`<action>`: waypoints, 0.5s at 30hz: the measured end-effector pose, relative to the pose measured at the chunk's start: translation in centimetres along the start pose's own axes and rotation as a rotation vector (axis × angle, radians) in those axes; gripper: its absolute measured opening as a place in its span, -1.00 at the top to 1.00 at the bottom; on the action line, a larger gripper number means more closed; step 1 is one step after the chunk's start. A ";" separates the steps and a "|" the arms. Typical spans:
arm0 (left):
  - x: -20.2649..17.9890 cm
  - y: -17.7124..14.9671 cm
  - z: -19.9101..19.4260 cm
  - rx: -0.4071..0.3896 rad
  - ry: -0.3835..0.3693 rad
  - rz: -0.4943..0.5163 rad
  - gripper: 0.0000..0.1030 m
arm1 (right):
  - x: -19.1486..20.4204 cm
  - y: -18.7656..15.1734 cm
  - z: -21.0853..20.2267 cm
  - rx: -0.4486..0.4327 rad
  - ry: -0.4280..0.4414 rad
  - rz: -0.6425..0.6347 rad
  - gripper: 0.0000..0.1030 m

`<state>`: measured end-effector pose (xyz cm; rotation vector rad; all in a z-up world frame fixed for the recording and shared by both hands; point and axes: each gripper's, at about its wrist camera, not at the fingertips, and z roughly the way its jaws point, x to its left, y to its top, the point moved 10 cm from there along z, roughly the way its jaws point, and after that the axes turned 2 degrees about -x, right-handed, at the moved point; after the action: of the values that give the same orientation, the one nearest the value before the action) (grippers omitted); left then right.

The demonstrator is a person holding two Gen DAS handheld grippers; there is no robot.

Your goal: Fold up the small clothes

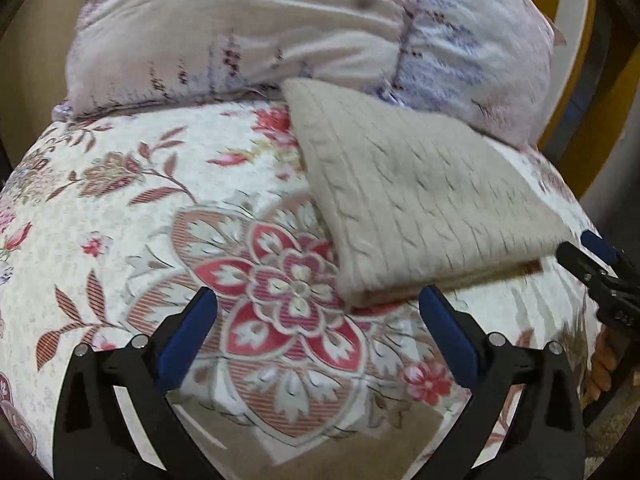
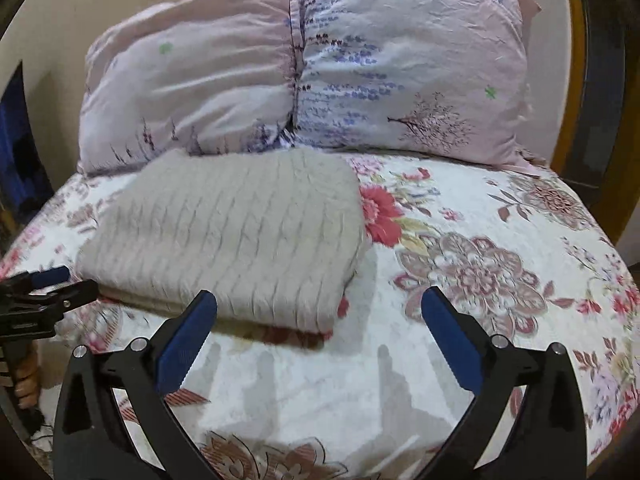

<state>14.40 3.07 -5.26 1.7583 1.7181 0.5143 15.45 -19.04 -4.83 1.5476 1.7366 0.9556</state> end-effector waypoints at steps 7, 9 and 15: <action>-1.0 -0.5 0.4 0.023 0.052 0.080 -0.96 | 1.4 -2.2 1.2 0.120 0.059 0.037 -0.97; -1.1 -0.7 0.6 0.036 0.060 0.085 -0.96 | 1.6 -2.5 1.4 0.130 0.053 0.034 -0.97; -1.1 -0.9 0.8 0.056 0.085 0.093 -0.96 | 1.9 -2.7 1.4 0.140 0.028 0.011 -0.97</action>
<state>14.18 1.82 -6.28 1.8877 1.7299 0.5947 14.87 -17.11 -7.87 1.6400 1.8505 0.8816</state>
